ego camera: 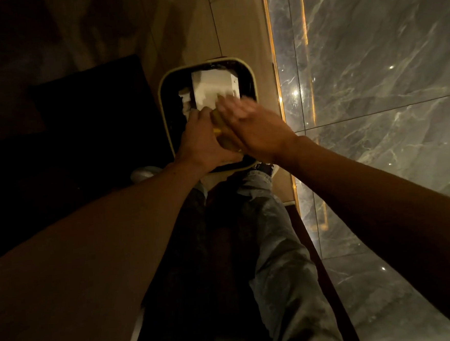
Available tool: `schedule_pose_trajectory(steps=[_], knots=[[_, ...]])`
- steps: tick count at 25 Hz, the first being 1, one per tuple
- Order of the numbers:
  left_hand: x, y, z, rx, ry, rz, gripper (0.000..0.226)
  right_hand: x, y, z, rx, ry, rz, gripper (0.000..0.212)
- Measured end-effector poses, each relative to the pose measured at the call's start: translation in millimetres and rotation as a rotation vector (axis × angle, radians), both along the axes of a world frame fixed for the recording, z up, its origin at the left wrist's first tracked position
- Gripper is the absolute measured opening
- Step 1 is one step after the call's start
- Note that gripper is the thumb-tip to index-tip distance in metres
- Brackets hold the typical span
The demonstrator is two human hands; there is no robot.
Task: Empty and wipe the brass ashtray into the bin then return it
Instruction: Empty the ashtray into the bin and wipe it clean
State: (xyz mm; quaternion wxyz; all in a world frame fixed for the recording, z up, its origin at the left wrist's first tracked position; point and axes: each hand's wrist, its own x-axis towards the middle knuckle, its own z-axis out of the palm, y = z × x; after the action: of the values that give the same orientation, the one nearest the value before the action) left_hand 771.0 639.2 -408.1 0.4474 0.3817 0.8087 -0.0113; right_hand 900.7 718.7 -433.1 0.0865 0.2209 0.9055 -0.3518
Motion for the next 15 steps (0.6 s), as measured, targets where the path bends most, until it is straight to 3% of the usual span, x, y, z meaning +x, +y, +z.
schedule_pose_trajectory(steps=[2,6,11,15], knots=[[4.0,-0.4,1.5,-0.012,-0.010,0.005,0.095,7.9,-2.7,-4.4,0.016,-0.069,0.089,0.058],[3.3,0.8,-1.0,0.035,0.014,0.079,0.091,-20.5,3.7,18.0,0.079,0.183,-0.316,0.052],[2.1,3.3,2.2,-0.010,0.046,0.066,0.104,-2.4,-3.2,-12.7,-0.122,-0.086,-0.024,0.059],[5.0,-3.1,1.7,-0.032,0.070,0.099,0.114,-14.3,0.7,2.5,-0.348,-0.013,-0.512,0.048]])
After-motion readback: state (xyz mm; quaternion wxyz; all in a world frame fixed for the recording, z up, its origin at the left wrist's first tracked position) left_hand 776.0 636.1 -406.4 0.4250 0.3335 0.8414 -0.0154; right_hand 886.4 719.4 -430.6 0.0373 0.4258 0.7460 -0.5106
